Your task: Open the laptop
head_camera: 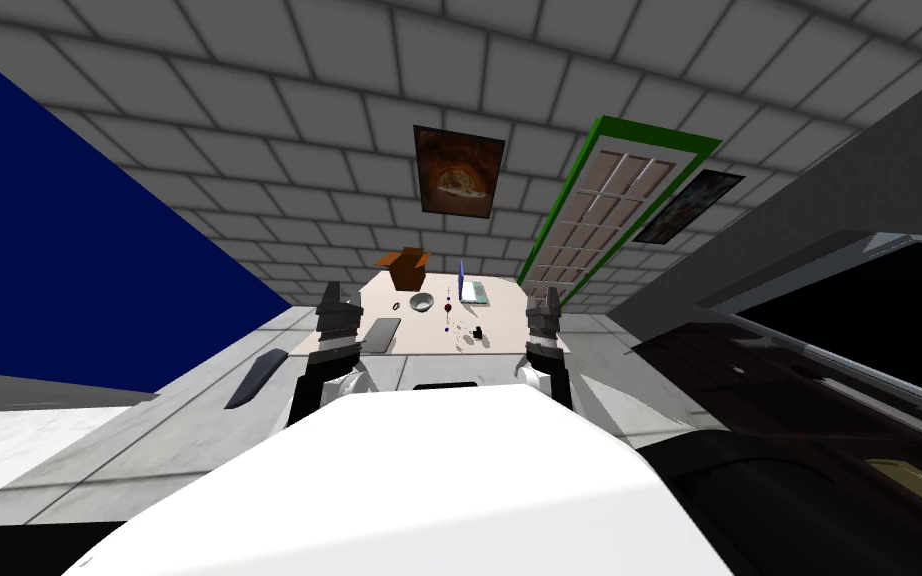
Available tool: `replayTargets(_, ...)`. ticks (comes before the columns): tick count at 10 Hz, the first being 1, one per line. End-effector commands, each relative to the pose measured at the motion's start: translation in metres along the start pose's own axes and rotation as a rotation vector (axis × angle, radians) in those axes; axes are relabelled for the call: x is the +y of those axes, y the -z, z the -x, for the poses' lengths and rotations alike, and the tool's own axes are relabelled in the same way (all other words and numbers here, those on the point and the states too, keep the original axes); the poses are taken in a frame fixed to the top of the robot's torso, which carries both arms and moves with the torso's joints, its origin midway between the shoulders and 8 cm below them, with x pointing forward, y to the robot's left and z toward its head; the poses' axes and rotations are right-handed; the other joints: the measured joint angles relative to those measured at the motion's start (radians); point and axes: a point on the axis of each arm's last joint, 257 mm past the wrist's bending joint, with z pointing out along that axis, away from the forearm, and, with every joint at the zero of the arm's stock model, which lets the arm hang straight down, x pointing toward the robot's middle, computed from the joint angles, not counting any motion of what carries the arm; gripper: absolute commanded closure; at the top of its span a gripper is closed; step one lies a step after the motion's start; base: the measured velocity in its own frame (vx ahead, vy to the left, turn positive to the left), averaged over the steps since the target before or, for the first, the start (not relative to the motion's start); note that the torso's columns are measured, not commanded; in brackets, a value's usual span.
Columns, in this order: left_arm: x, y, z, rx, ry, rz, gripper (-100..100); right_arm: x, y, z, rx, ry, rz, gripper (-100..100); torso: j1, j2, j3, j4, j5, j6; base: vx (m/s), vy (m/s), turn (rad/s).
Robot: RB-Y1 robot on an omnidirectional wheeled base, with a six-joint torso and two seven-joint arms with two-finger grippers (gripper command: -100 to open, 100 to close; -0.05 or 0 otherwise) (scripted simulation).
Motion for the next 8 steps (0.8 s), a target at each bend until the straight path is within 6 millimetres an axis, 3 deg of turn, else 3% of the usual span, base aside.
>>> replayTargets(1, 0.0, 0.0, 0.0, 0.0, 0.0, 0.0, 0, 0.0, 0.0, 0.0, 0.0, 0.0, 0.0, 0, 0.0, 0.04, -0.082, 0.041, 0.0, 0.0, 0.0, 0.0, 0.0)
replayTargets(8, -0.0002, 0.0, 0.0, 0.0, 0.0, 0.0, 0, 0.0002, 0.0, 0.0, 0.0, 0.0, 0.0, 0, 0.0, 0.544, -1.087, 0.544, 0.0, 0.0, 0.0, 0.0, 0.0)
